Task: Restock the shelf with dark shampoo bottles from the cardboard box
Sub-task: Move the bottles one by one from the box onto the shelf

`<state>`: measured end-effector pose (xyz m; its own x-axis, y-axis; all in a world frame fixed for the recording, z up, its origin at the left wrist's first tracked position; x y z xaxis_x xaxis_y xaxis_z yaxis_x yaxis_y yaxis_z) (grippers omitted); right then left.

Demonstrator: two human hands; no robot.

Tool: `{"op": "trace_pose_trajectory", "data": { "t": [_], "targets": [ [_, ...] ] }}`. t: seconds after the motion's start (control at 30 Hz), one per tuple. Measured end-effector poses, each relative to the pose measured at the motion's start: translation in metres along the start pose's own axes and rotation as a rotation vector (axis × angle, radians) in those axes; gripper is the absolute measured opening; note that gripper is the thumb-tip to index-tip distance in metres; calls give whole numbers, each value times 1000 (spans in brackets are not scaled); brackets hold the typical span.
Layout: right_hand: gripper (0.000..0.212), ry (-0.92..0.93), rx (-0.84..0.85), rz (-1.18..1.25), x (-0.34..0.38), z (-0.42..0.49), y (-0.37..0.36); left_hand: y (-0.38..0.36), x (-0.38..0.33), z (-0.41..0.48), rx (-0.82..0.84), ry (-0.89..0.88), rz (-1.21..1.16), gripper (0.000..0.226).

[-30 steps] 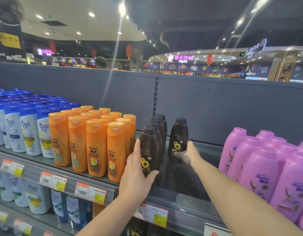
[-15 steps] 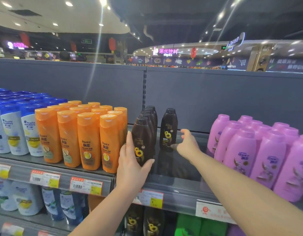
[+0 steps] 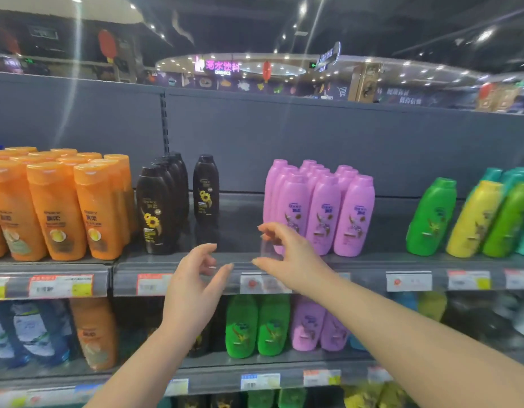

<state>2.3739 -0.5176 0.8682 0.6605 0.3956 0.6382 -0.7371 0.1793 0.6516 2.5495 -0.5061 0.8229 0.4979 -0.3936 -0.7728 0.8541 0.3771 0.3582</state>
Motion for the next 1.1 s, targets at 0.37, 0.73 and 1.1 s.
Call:
{"op": "trace_pose_trajectory", "data": {
  "t": [0.37, 0.73, 1.1],
  "targets": [
    [54, -672, -228, -149, -158, -346, 205, -240, -147, -217, 778, -83, 71, 39],
    [53, -1149, -392, -233, -211, -620, 339, -391, -263, -440, 1262, -212, 124, 49],
    [50, -1340, -339, -193, -373, -670, 417, -586, -275, -508, 1453, -30, 206, 62]
  ]
}}
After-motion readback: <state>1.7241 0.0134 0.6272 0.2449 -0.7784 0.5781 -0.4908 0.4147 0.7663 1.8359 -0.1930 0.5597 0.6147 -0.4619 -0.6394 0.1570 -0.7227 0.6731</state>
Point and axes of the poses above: each hand's wrist, its own z-axis towards the middle knuckle, its own y-axis out of the back of the hand, x = y × z, the point moved 4 cm from there along z, towards the middle knuckle, and after that the axes turned 2 degrees about -x, right-handed, at the moved point
